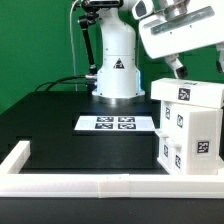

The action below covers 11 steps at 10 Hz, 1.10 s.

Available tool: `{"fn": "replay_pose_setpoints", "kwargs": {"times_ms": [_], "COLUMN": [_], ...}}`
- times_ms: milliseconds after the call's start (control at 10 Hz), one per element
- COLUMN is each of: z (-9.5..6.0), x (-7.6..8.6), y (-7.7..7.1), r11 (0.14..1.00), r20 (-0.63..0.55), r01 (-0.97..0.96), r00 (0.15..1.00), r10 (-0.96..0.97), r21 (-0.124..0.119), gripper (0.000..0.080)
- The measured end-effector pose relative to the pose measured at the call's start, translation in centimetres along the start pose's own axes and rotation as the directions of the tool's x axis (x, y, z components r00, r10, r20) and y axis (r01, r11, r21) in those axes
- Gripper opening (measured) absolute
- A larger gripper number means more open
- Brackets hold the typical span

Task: Assemble cabinet

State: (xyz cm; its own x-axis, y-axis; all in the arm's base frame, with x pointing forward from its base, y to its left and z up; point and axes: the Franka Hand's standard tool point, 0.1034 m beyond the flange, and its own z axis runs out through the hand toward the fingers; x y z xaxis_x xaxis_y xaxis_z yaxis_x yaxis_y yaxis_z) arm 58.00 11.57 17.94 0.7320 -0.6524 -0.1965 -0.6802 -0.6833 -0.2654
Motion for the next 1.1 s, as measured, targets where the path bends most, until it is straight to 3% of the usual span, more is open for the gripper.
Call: {"fn": "replay_pose_setpoints", "kwargs": {"times_ms": [200, 400, 800, 1100], "z": [0.17, 0.23, 0.06, 0.01], "x": [-0.26, -0.39, -0.15, 0.36], "y": [-0.06, -0.12, -0.13, -0.09], "r11": [0.962, 0.885, 0.725, 0.398], "r20": [0.046, 0.100, 0.114, 0.150], "r01": [0.267, 0.458, 0.686, 0.916], "r00": [0.963, 0.888, 0.726, 0.401], "r10": [-0.264, -0.450, -0.678, -0.904], "r21": [-0.052, -0.083, -0.057, -0.049], "gripper": [0.0797, 0.0797, 0.0797, 0.0797]}}
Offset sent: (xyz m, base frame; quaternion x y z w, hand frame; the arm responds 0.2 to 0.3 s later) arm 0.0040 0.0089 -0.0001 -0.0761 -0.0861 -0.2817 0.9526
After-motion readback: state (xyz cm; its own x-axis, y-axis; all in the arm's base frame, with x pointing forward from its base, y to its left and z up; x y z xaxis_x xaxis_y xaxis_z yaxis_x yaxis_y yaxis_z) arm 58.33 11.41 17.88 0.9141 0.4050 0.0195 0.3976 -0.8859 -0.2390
